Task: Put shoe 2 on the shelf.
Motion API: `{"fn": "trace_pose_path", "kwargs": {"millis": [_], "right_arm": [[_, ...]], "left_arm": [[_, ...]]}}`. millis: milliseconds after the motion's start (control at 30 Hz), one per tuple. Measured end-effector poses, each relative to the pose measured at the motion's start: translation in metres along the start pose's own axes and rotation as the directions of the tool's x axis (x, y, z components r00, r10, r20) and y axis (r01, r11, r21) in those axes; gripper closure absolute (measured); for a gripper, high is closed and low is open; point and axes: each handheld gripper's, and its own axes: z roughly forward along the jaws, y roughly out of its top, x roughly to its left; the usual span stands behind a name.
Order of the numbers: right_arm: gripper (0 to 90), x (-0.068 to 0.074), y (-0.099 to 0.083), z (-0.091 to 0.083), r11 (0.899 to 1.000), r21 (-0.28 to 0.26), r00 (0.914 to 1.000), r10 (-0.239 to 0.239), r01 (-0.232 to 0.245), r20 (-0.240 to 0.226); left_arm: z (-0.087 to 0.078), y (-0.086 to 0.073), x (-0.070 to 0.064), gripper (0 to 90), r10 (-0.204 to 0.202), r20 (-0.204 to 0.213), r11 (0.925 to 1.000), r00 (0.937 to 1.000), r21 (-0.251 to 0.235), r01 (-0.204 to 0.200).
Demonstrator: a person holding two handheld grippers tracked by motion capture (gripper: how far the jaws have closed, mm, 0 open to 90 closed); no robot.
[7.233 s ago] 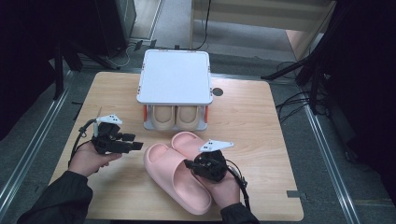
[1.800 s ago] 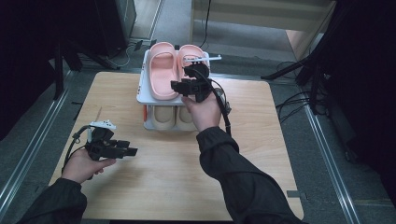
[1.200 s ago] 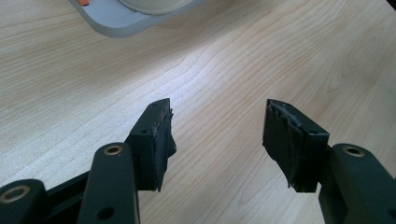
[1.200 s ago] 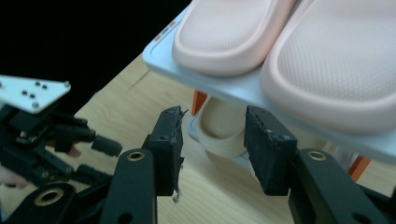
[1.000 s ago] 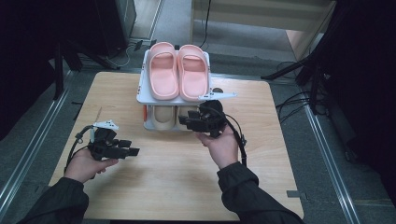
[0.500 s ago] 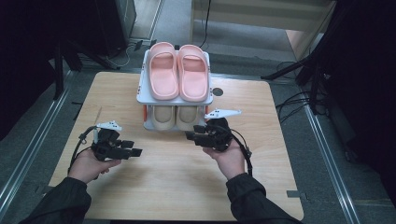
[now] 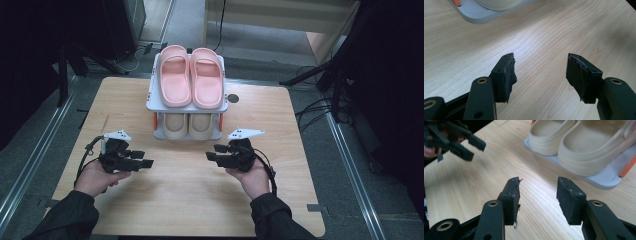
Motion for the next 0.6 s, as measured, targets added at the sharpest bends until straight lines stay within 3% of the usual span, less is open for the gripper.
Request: {"fn": "trace_pose_path", "kwargs": {"millis": [367, 600], "right_arm": [[53.1, -0.007, -0.021, -0.006, 1.000, -0.002, 1.0000, -0.002, 0.002, -0.002], [53.6, -0.015, -0.026, -0.011, 1.000, -0.009, 0.9996, -0.001, 0.001, 0.029]], "left_arm": [[-0.002, 0.001, -0.001, 39.5, 0.019, -0.001, 0.9998, 0.9998, -0.002, -0.019], [-0.002, 0.004, -0.001, 39.3, 0.041, -0.002, 0.9991, 0.9992, 0.008, -0.041]]}}
